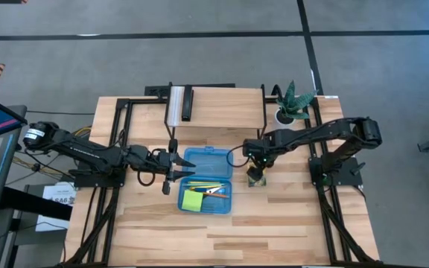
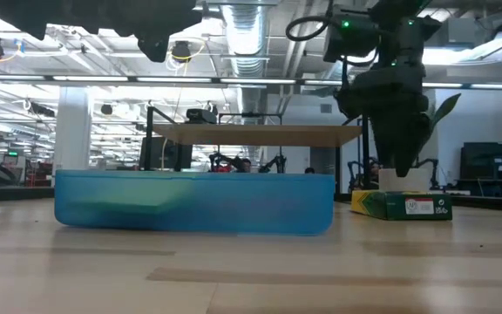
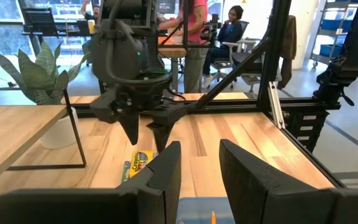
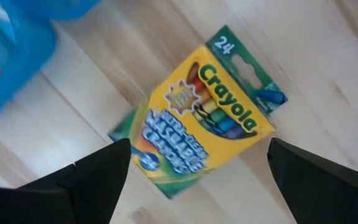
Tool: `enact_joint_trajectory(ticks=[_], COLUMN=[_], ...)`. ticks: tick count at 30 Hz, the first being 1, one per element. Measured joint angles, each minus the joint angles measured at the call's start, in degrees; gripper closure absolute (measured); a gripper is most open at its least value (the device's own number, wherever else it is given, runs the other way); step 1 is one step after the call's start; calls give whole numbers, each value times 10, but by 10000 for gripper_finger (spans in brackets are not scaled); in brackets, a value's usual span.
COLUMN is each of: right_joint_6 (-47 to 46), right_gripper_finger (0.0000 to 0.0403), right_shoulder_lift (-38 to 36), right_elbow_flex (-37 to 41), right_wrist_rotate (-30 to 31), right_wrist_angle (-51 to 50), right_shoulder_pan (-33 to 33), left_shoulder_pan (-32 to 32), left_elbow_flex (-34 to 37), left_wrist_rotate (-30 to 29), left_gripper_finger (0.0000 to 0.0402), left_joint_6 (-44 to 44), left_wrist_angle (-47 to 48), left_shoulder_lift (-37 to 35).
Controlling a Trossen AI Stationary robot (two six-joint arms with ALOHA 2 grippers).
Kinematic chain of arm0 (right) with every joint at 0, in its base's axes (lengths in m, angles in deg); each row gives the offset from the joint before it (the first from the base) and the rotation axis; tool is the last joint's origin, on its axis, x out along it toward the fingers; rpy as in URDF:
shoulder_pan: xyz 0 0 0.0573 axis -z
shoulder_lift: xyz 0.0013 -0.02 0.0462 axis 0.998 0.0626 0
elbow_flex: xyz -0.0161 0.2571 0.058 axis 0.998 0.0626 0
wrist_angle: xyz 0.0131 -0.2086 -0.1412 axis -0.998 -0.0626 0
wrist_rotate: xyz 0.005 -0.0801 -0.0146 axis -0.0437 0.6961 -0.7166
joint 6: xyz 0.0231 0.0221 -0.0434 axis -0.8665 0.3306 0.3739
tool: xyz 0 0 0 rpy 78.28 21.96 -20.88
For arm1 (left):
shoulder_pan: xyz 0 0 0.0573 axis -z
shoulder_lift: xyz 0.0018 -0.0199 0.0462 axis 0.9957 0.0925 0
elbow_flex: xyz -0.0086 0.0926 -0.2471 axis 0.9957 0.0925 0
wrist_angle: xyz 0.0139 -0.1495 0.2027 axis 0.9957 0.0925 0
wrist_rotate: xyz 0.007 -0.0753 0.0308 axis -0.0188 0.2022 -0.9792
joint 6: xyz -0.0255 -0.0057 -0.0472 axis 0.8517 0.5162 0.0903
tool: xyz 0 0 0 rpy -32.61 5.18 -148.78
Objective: Pack school essentials
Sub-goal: Put the yellow crayon box into the blue supply box
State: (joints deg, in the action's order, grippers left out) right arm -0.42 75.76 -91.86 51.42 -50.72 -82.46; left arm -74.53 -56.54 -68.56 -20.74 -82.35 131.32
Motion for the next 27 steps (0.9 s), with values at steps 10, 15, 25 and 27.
enact_joint_trajectory(ticks=[10,15,25,27], right_joint_6=[-158,-184,-218,-216], right_gripper_finger=[5,6,3,4], right_shoulder_lift=[0,0,-2,-9], right_elbow_flex=[0,0,0,0], right_wrist_rotate=[0,48,98,106], right_wrist_angle=[19,2,12,6], right_shoulder_pan=[6,-32,-66,-71], left_shoulder_pan=[0,0,0,0], left_elbow_flex=[0,0,0,0], left_wrist_rotate=[0,0,0,0], left_gripper_finger=[303,303,303,303], left_joint_6=[8,14,13,13], left_wrist_angle=[1,7,13,19], left_shoulder_lift=[0,0,0,0])
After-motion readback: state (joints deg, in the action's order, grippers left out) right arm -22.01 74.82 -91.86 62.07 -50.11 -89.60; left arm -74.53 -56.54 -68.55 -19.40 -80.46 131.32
